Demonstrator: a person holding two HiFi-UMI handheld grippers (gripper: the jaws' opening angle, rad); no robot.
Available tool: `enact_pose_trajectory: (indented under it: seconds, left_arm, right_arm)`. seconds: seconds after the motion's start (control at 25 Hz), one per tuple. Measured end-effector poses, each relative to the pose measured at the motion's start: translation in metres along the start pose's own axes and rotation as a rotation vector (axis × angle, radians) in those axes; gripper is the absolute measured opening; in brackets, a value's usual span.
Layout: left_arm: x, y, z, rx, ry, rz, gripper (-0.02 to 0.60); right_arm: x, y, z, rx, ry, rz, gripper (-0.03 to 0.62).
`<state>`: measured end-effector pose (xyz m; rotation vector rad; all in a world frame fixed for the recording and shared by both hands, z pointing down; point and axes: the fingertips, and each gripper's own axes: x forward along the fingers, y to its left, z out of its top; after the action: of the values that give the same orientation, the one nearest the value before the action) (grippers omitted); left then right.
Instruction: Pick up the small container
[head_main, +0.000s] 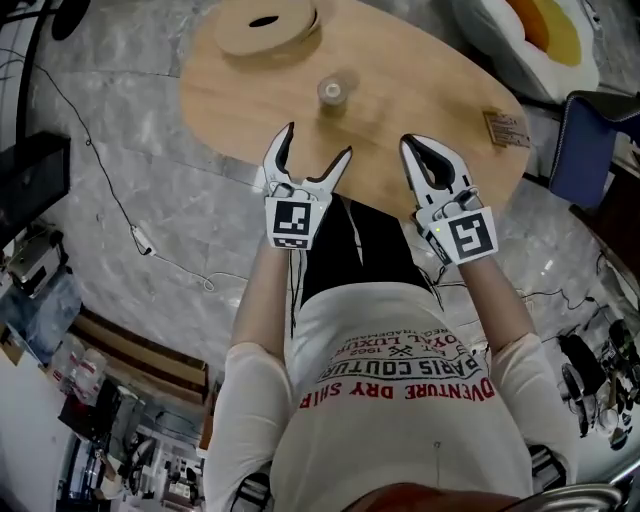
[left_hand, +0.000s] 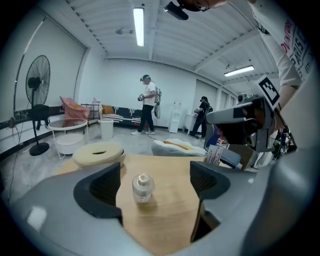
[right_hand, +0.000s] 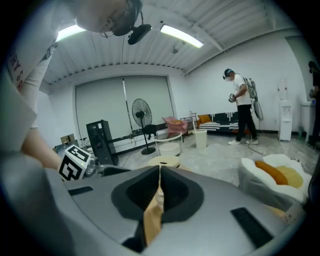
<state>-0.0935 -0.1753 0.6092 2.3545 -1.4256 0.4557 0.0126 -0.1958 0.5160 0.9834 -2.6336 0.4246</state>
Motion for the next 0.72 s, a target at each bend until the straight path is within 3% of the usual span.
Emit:
enact_pose_trajectory:
  seconds: [0.32,0.72]
  left_arm:
    - [0.090,0.022,-0.076,0.037,0.049,-0.068,0.456]
    - [0.153,0.028,-0.110,0.192,0.037,-0.133,0.453]
  right_arm:
    - [0.053,-0.035,-0.073,0.080,0.002,-0.102,0.008]
    - [0.094,-0.063,-0.114,0.118,-0.027,-0.150,0.006]
